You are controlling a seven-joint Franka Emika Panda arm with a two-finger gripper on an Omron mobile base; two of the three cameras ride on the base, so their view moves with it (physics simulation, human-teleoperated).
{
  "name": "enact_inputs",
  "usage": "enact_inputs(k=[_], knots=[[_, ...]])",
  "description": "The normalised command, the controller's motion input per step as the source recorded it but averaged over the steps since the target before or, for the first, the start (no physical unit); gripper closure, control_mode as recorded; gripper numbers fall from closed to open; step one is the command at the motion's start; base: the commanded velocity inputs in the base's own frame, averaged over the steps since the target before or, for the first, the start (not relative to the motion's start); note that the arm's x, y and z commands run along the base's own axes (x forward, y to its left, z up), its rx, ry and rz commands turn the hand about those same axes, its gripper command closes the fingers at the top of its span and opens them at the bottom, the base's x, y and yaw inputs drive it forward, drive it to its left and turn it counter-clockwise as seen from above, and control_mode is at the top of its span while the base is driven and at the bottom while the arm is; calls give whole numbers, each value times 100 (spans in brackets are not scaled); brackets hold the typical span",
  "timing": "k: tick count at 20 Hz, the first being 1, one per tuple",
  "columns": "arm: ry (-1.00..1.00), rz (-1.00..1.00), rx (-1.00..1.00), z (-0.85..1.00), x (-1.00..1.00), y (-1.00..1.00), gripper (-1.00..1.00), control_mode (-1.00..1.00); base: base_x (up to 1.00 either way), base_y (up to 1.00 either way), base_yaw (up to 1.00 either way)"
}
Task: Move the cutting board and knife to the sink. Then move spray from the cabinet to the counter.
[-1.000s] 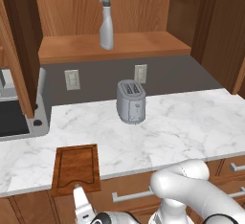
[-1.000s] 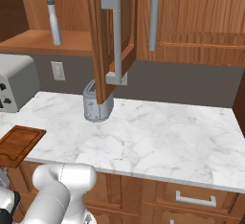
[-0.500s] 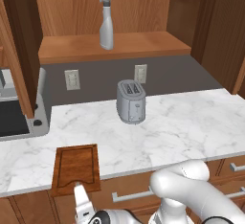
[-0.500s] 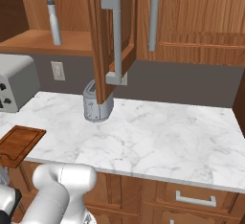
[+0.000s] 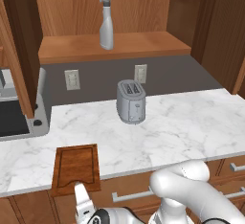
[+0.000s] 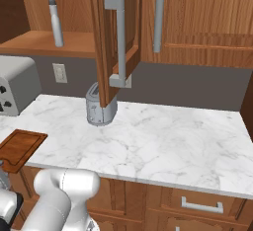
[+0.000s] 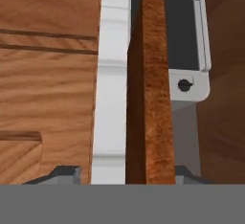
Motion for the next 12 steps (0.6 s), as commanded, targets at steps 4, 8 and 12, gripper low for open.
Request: enact_inputs(k=[4,8,12], knots=[[0,0,0,0,0,0,100,-100,0,0,0],[0,0,0,7,-4,0,100,-100,0,0,0],[-10,0,0,43,-15,1,100,-100,0,0,0]])
